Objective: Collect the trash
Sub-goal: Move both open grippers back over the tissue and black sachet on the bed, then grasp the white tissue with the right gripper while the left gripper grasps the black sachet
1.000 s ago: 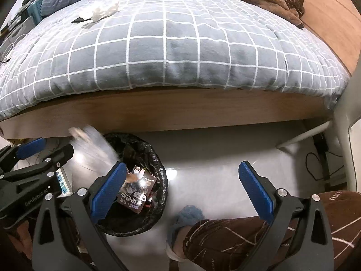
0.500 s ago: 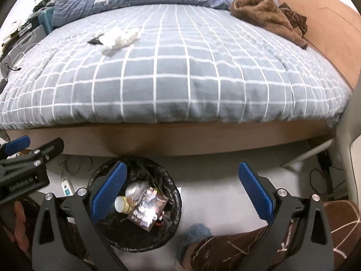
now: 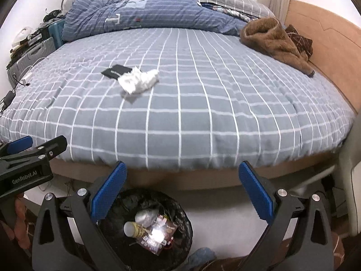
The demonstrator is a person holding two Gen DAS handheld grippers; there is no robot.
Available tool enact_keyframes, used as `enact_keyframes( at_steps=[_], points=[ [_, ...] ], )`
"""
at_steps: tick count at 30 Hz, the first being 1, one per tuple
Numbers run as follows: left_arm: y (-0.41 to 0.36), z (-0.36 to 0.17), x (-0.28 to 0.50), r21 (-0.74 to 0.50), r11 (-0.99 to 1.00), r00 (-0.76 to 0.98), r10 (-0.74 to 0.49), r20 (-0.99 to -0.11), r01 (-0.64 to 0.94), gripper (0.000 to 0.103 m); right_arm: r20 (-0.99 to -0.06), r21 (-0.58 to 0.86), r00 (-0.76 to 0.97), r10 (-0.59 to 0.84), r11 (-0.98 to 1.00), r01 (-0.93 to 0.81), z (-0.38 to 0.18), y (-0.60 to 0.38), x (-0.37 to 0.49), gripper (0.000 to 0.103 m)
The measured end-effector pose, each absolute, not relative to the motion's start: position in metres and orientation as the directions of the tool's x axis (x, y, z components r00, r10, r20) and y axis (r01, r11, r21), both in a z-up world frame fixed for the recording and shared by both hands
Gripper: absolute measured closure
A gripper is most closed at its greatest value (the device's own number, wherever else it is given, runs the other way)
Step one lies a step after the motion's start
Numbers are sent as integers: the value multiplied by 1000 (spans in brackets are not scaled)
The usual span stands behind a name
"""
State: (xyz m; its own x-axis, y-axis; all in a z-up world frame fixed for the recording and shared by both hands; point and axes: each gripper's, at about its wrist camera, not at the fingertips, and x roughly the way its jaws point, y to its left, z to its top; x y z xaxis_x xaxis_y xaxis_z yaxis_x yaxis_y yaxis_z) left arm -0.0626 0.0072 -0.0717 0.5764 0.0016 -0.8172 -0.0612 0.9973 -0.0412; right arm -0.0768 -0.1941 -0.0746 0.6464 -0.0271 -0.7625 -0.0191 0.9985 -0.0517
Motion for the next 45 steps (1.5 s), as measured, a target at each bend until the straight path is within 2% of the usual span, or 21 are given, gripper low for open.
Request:
enact_keyframes(
  at_steps=[14,27,32,38,40,45],
  points=[
    [28,-61,-16,-42,996,598,14,-801,-79,6,-750,-68,661,-11,996,-60,-74,-168,-26,8],
    [62,-65,44,-25,992,595,54,-802,-124,6,-774,-17,630,58,994,-112,-84,-133,66,9],
    [69,-73,55,-18,992,583,60,-810,-127,6,-804,-36,593,47,991,-127,-101,-120,96,26],
    [65,-77,58,-21,993,576,48,-816,-112,6,-825,-48,564,45,988,-150,-116,-113,105,62],
    [63,-78,59,-20,994,577,47,-816,-109,6,-824,-54,565,42,987,-151,-116,-113,105,79],
    [59,-80,60,-18,994,575,46,-817,-105,6,-817,-67,575,37,985,-159,-114,-115,101,88]
  ],
)
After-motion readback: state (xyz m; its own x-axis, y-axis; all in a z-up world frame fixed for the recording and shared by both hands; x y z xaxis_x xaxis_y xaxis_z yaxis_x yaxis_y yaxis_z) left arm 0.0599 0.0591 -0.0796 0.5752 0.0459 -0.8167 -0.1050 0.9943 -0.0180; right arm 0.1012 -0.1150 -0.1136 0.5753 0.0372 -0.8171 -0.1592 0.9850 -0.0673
